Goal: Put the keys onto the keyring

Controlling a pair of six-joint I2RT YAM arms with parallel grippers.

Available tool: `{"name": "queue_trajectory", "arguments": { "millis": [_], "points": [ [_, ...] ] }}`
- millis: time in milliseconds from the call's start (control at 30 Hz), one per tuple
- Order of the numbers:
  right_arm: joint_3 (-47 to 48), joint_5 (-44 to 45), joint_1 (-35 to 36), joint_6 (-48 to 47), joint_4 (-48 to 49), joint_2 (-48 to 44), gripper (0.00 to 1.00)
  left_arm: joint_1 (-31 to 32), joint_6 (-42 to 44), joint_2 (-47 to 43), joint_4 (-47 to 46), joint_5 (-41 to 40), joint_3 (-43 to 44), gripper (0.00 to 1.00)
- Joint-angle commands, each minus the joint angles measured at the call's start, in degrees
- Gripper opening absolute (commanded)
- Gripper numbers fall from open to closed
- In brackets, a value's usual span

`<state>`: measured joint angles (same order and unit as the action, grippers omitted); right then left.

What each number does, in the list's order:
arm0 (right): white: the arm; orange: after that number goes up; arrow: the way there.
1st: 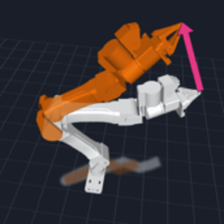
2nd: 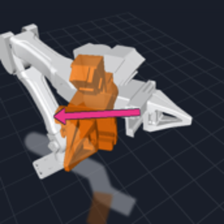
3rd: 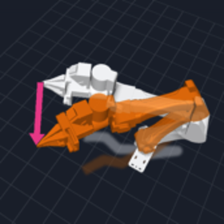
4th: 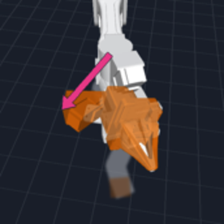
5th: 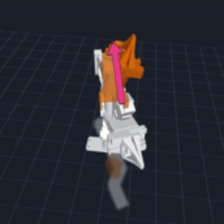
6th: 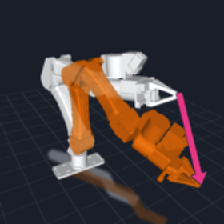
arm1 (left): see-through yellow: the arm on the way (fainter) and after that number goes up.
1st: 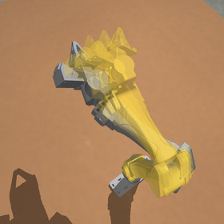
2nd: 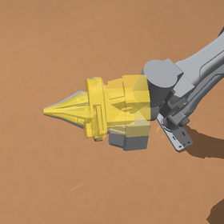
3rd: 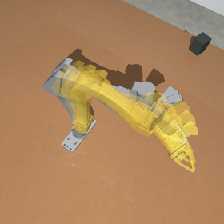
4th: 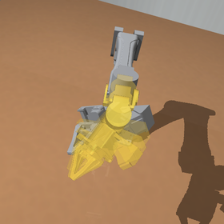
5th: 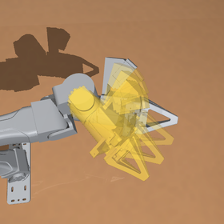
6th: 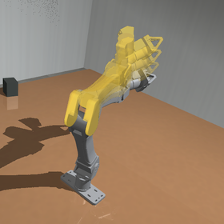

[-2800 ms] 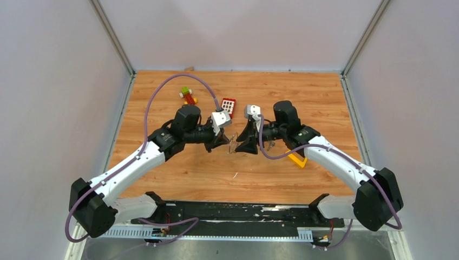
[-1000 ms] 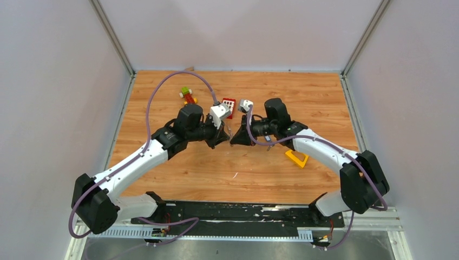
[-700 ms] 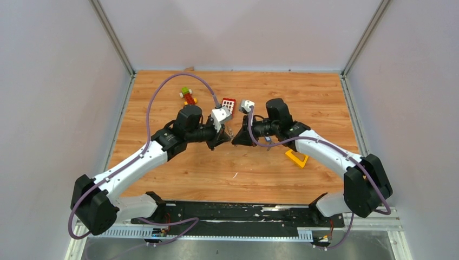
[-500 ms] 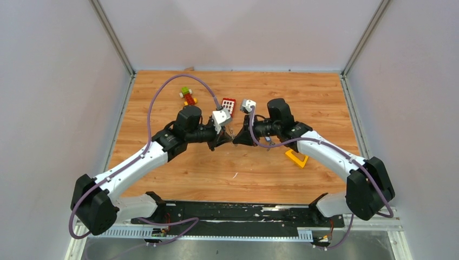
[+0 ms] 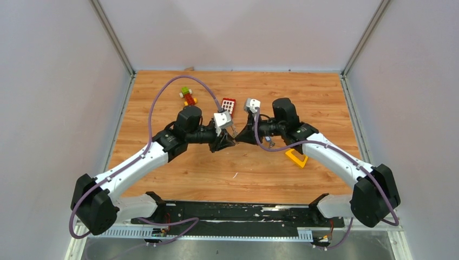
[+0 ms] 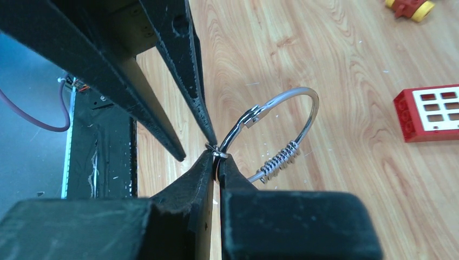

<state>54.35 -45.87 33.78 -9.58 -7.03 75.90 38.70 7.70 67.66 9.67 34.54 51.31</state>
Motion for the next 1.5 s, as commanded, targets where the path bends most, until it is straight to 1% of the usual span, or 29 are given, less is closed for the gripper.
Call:
{"name": "queue_trajectory", "arguments": {
  "millis": [0, 100, 133, 233, 300, 333, 500, 567, 800, 967, 1100, 1467],
  "points": [
    [0.05, -0.54, -1.19, -1.50, 4.29, -2.92, 0.00, 0.34, 6.18, -2.68, 0.81, 2.61, -1.02, 0.40],
    [-0.05, -1.07, -1.91, -1.49, 4.30, -3.40, 0.00, 0.33, 10.49, -5.79, -0.68, 1.53, -3.88, 0.52],
    [-0.03, -1.41, -2.10, -1.41, 4.38, -3.59, 0.00, 0.33, 11.62, -6.70, -1.53, 1.12, -4.82, 0.54],
    [-0.04, -3.10, -2.53, -1.27, 4.39, -3.74, 0.00, 0.37, 13.65, -7.49, -4.12, -1.28, -6.59, 0.57],
    [-0.08, -4.38, -2.67, -0.81, 4.75, -3.66, 0.00, 0.38, 14.67, -7.87, -8.39, -2.52, -8.34, 0.58],
    [-0.04, -5.01, -2.74, -0.53, 4.92, -3.62, 0.00, 0.33, 15.35, -7.91, -12.04, -2.79, -9.45, 0.58],
    [0.39, -8.98, -2.96, 0.74, 5.32, -2.51, 0.00, 0.33, 21.71, -6.86, -27.37, -0.82, -15.20, 0.62],
    [0.57, -9.65, -3.01, 1.03, 5.21, -1.96, 0.00, 0.35, 23.74, -5.76, -31.34, -0.56, -16.26, 0.63],
    [0.54, -10.81, -3.49, 1.34, 5.05, -1.01, 0.00, 0.34, 23.80, -3.04, -40.58, -3.39, -18.20, 0.63],
    [0.67, -11.10, -3.87, 1.73, 5.14, -0.58, 0.00, 0.42, 21.57, -2.11, -43.25, -1.38, -18.44, 0.61],
    [0.70, -11.26, -4.02, 1.94, 5.10, -0.55, 0.00, 0.50, 21.61, -1.43, -43.52, 1.07, -18.82, 0.59],
    [0.67, -11.33, -4.38, 2.23, 5.27, -0.57, 0.00, 0.93, 24.30, 0.00, -43.24, 1.53, -18.89, 0.48]
  ]
}}
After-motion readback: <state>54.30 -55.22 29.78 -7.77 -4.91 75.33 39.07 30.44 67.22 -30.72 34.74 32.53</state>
